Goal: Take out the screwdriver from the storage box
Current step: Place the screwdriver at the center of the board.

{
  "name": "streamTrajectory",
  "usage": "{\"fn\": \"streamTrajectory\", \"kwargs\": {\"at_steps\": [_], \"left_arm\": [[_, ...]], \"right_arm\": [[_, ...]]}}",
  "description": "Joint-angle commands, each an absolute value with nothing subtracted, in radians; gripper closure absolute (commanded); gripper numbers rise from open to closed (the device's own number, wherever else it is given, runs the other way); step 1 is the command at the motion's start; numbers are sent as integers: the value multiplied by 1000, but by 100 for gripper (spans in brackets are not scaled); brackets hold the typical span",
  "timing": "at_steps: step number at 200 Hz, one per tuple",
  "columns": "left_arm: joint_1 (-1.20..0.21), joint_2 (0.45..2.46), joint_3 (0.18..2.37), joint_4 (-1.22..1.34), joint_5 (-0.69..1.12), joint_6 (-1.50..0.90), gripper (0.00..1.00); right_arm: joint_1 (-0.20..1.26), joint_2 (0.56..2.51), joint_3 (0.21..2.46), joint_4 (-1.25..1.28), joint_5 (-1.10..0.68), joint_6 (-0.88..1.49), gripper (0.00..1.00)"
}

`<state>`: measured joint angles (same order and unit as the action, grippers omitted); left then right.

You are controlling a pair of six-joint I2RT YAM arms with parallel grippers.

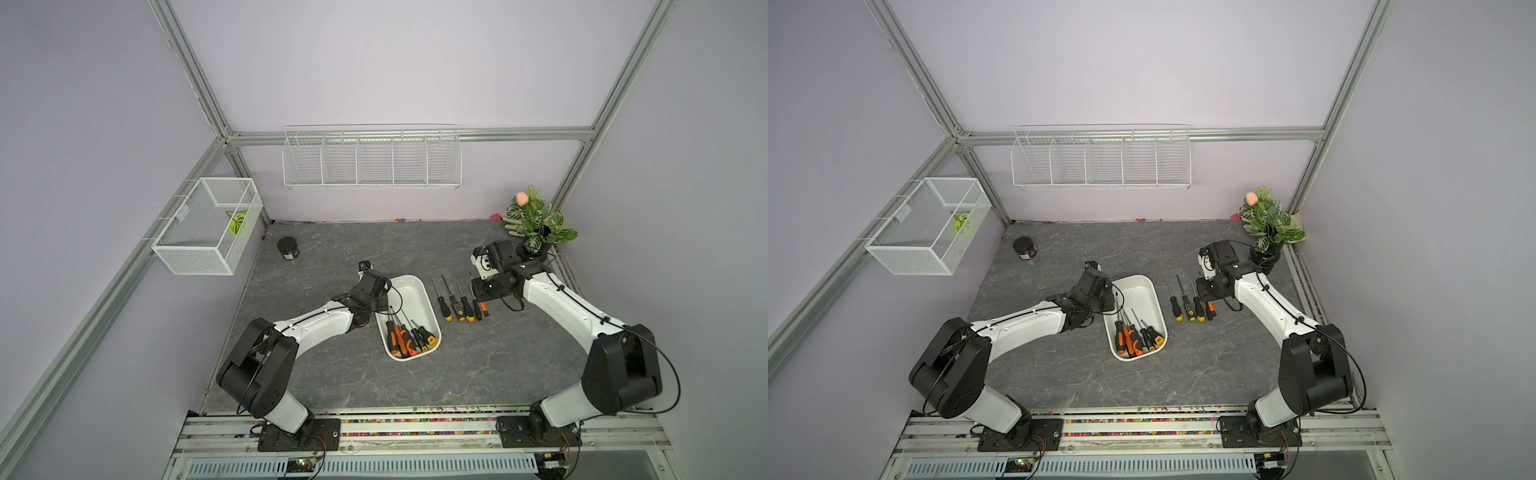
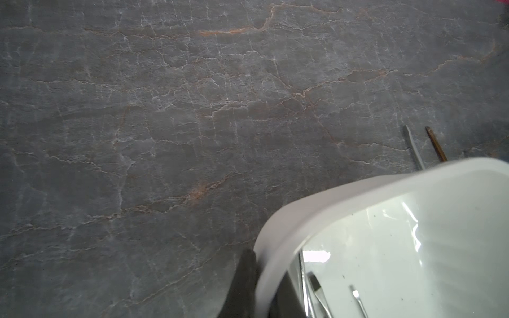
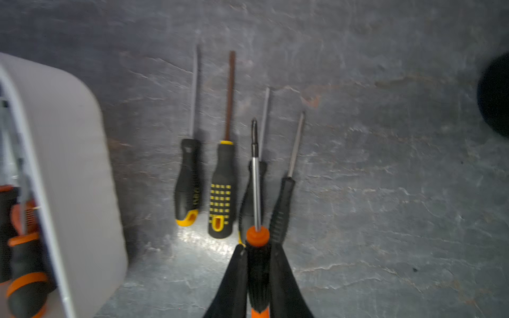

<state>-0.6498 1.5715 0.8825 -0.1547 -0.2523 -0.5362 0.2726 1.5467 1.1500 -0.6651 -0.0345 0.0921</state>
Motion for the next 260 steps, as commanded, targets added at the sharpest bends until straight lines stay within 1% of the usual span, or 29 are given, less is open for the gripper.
{"fn": "streamTrajectory", "kwargs": {"at_steps": [1, 27, 70, 105, 148, 240, 260], "left_arm": [[-650, 1591, 896, -142, -247, -497, 100], [-649, 1591, 894, -138, -244, -498, 100], [-649, 1582, 893, -142, -247, -492, 100], [-650, 1579, 894, -144, -250, -490, 100], [-653, 1583, 896, -147, -250, -492, 100], [-658, 1592, 894, -148, -256, -492, 100], [-658, 1592, 894, -149, -259, -491, 100]], "right_arm": [[236, 1591, 1133, -630, 0, 84, 100], [195, 1674, 1156, -613, -6, 90, 100], [170, 1773, 1186, -587, 2, 97, 100], [159, 1812, 1199, -574, 0, 97, 100], [150, 1855, 1213, -568, -43, 98, 100], [144, 1889, 1220, -562, -81, 107, 100], [144, 1894, 1221, -564, -83, 108, 95]]}}
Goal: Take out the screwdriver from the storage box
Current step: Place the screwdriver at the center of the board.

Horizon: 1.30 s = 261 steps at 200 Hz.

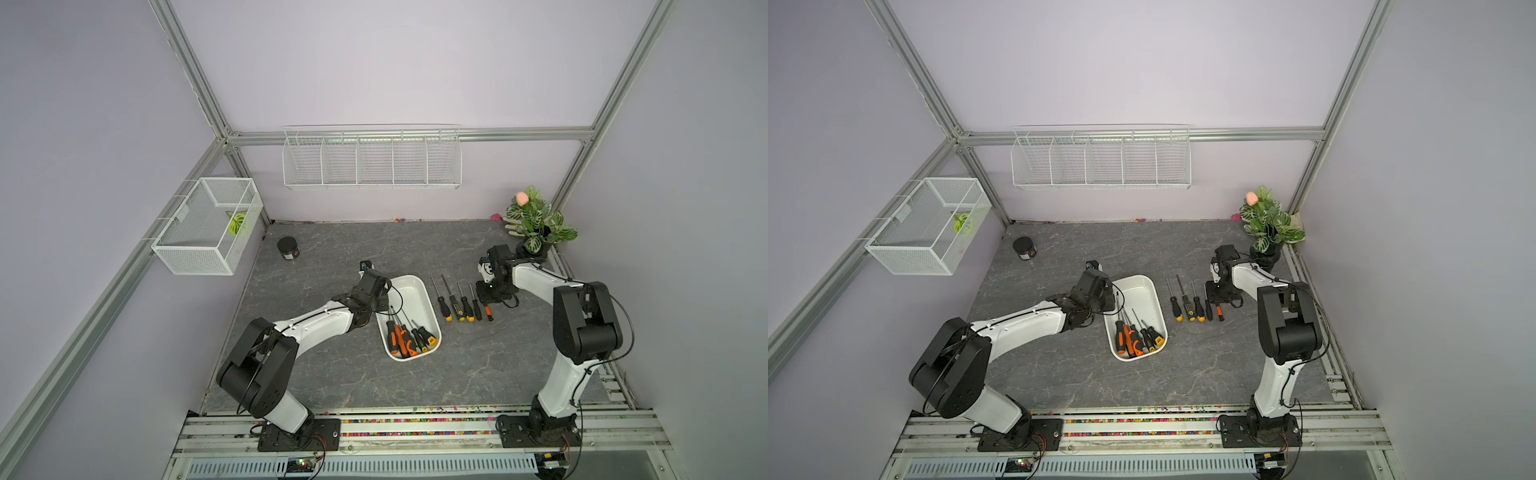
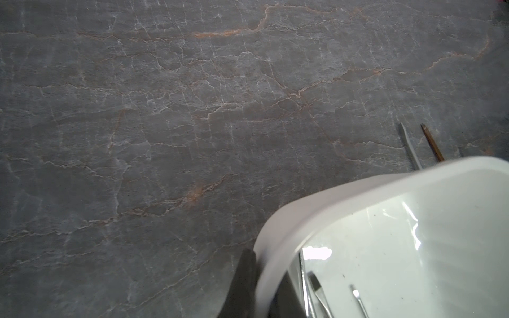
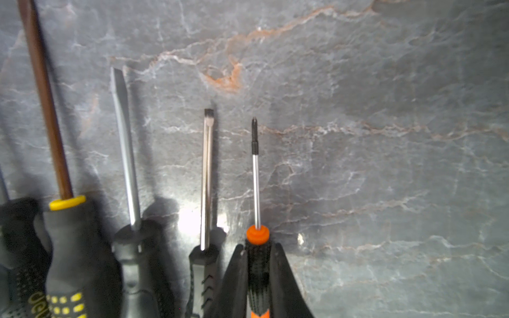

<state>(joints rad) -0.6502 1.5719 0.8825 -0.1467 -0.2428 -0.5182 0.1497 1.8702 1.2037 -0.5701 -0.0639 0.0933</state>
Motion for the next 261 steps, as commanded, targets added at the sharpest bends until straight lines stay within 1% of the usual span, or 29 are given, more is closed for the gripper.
{"fn": "streamTrajectory", "kwargs": {"at_steps": [1, 23, 55, 99, 136, 182, 223, 261], "left_arm": [[-658, 1590, 895, -149, -258, -491, 100], [-659, 1591, 894, -148, -257, -491, 100], [-660, 1591, 895, -147, -255, -491, 100], [-662, 1592, 897, -150, -256, -490, 100], [-664, 1597, 903, -151, -258, -491, 100], [-669, 1607, 910, -154, -259, -491, 100], [-673, 1606, 916, -160, -262, -491, 100], [-673, 1603, 916, -166, -265, -489, 100]], "right_arm": [[145, 1894, 1221, -565, -83, 109, 94], [144, 1891, 1219, -565, -83, 109, 87], [145, 1888, 1223, -569, -83, 109, 79], [144, 1875, 1225, -574, -84, 114, 73], [146, 1853, 1226, -580, -90, 115, 71], [178, 1770, 1244, -619, -80, 115, 68], [270, 1675, 1247, -666, -27, 115, 68], [409, 1539, 1198, -711, 32, 130, 68]]}}
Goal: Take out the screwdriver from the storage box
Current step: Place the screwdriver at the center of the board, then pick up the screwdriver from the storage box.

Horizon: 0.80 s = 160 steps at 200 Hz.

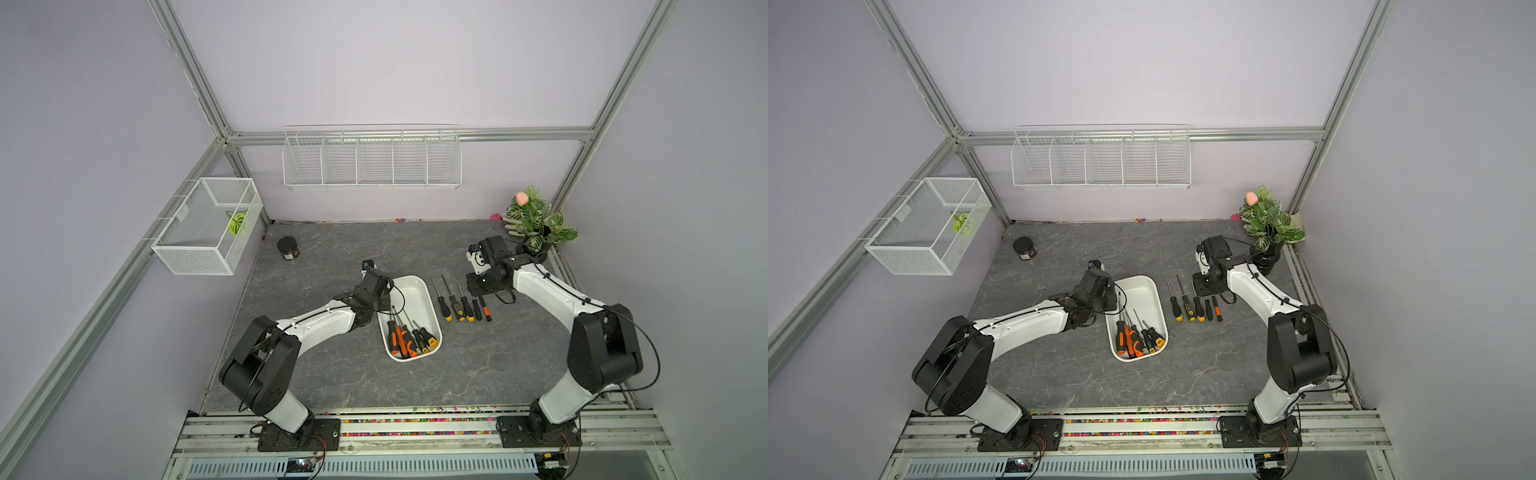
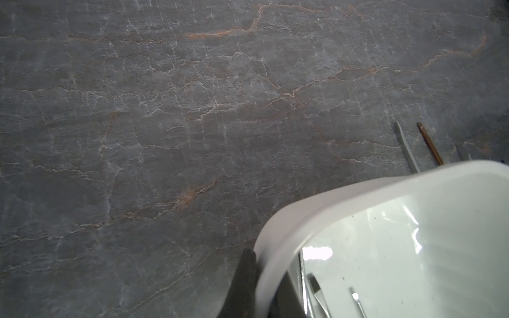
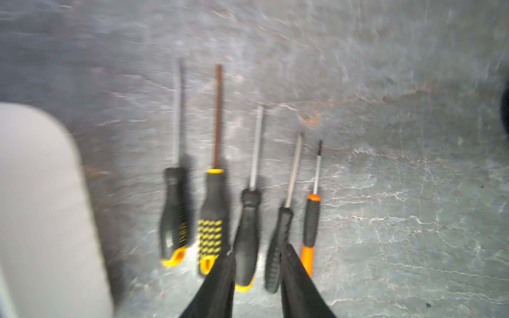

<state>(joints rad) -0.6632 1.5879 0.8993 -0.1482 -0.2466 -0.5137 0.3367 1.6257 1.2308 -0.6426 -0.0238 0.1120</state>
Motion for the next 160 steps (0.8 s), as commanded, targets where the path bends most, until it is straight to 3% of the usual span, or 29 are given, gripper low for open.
{"fn": "streamTrajectory", "kwargs": {"at_steps": [1, 76, 110, 160], "left_arm": [[-673, 1603, 917, -166, -265, -488, 100], [-675, 1618, 932, -173, -262, -488, 100], [-676, 1619, 935, -179, -262, -490, 100], [-678, 1611, 928, -182, -264, -496, 100]], "right_arm": [[412, 1535, 1197, -714, 33, 130, 68], [660, 1272, 1078, -780, -14, 235, 67], [784, 1325, 1079, -732, -11, 288, 67], [851, 1522, 1155, -666, -38, 282, 68]]}}
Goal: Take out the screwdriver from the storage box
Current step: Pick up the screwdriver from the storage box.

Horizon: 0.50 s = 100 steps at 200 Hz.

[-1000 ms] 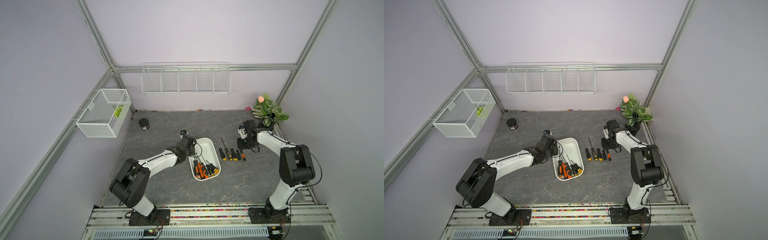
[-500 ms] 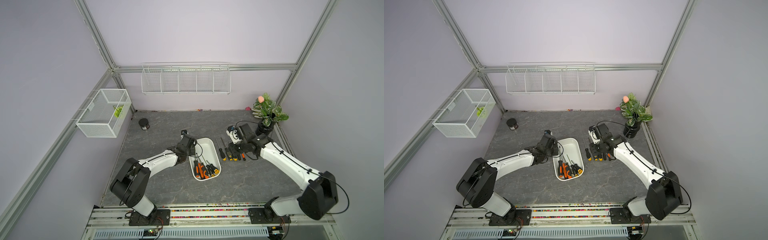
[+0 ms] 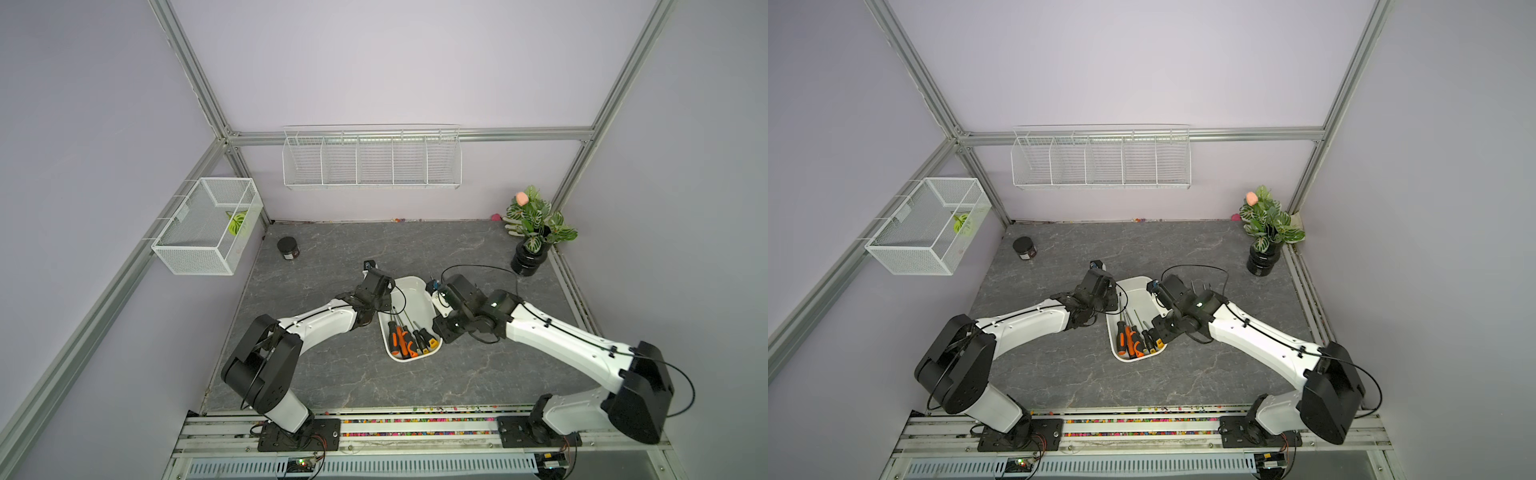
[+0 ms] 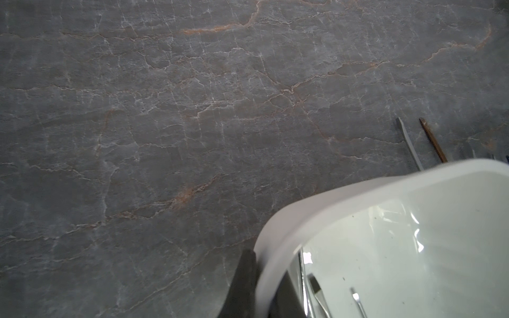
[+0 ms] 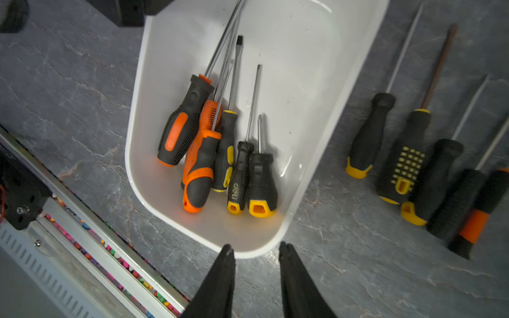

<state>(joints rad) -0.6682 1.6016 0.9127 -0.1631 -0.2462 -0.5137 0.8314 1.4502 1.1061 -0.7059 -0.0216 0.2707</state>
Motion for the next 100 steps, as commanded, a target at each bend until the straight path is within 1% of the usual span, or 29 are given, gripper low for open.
{"fn": "streamTrajectory", "kwargs": {"at_steps": [1, 28, 100], "left_arm": [[-678, 1611, 928, -182, -265, -496, 100], [-678, 1611, 927, -177, -264, -496, 100], [-678, 1604, 911, -167, -268, -496, 100]], "right_arm": [[851, 1527, 1157, -667, -39, 280, 68], [859, 1623, 1212, -689, -39, 246, 68], [856, 1794, 1320, -785, 59, 167, 67]]}}
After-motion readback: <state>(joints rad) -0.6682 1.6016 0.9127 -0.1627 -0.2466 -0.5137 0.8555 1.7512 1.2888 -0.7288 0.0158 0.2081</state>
